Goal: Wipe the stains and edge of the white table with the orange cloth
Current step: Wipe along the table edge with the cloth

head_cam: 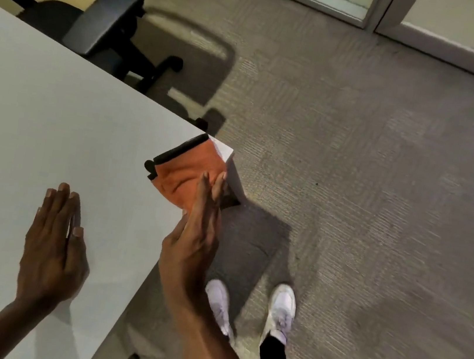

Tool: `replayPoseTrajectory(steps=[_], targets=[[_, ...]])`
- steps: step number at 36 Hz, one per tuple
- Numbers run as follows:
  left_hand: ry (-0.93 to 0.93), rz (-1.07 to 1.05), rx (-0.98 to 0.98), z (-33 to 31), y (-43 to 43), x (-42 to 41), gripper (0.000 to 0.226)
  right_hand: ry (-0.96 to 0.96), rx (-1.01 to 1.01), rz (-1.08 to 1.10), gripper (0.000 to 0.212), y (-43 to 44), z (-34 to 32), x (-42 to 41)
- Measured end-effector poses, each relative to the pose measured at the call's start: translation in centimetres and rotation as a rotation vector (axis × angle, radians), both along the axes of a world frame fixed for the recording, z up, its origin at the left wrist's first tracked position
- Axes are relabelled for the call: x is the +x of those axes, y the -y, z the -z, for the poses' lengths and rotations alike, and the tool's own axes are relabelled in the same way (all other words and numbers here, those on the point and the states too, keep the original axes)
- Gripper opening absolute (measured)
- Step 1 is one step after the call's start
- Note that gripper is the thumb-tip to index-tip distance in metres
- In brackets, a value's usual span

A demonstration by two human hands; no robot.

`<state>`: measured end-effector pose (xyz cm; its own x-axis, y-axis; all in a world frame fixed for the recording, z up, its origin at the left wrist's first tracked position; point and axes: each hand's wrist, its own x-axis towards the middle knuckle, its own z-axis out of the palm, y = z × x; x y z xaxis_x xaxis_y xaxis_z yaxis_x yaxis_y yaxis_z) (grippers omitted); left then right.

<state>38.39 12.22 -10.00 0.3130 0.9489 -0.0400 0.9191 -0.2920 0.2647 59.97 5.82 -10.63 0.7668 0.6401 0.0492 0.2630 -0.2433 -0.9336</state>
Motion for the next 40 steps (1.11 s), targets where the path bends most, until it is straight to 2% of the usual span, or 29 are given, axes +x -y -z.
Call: replayPoseTrajectory(steps=[4, 7, 11, 14, 16, 18, 23, 25, 26, 28, 30, 32, 34, 37, 40], targets=[[-0.054, 0.011, 0.030, 0.6, -0.1, -0.3, 0.068, -0.042, -0.011, -0.054, 0.081, 2.5, -0.8, -2.4], [-0.090, -0.036, 0.035, 0.7, 0.1, 0.3, 0.067, -0.110, -0.013, -0.059, 0.076, 4.3, -0.8, -3.8], [-0.041, -0.209, 0.015, 0.4, 0.9, 3.3, 0.070, -0.400, 0.011, 0.063, 0.069, 5.0, -1.5, -3.6], [-0.005, -0.354, 0.018, 0.3, 1.3, 6.8, 0.072, -0.658, -0.089, 0.175, 0.066, 3.8, -2.1, -2.6], [-0.016, -0.425, 0.047, 0.4, 1.5, 8.5, 0.072, -0.686, -0.124, 0.185, 0.055, 3.1, -2.1, -2.0], [-0.011, -0.459, 0.073, 0.5, 1.5, 9.2, 0.074, -0.689, -0.134, 0.178, 0.056, 2.8, -2.0, -1.4], [0.001, -0.450, 0.105, 0.7, 1.6, 9.0, 0.074, -0.856, 0.019, 0.181, 0.050, 4.0, -0.8, -1.2], [0.007, -0.464, 0.106, 0.8, 1.6, 9.2, 0.074, -0.987, 0.014, 0.227, 0.039, 4.2, 0.1, -1.7], [0.002, -0.471, 0.104, 0.9, 1.5, 9.1, 0.074, -1.100, 0.036, 0.265, 0.033, 4.2, 0.3, -1.7], [-0.026, -0.475, 0.099, 1.2, 1.3, 8.8, 0.075, -1.396, 0.118, 0.405, 0.037, 3.8, 0.7, -1.3], [-0.057, -0.462, 0.085, 1.4, 1.2, 8.6, 0.080, -1.542, 0.184, 0.520, 0.039, 3.0, 1.4, 0.1], [-0.072, -0.428, 0.076, 1.3, 1.4, 8.7, 0.089, -1.564, 0.261, 0.489, 0.037, 1.7, 1.9, 2.4], [-0.068, -0.291, 0.084, 1.1, 1.5, 8.7, 0.092, -1.542, 0.320, 0.430, 0.031, 0.2, 2.1, 4.9], [-0.112, 0.002, 0.078, 0.8, 1.5, 9.3, 0.083, -1.495, 0.311, 0.352, 0.029, -1.1, 2.3, 7.0], [-0.076, 0.100, 0.046, 0.8, 1.9, 11.1, 0.078, -1.472, 0.325, 0.324, 0.016, -1.0, 2.7, 7.3]])
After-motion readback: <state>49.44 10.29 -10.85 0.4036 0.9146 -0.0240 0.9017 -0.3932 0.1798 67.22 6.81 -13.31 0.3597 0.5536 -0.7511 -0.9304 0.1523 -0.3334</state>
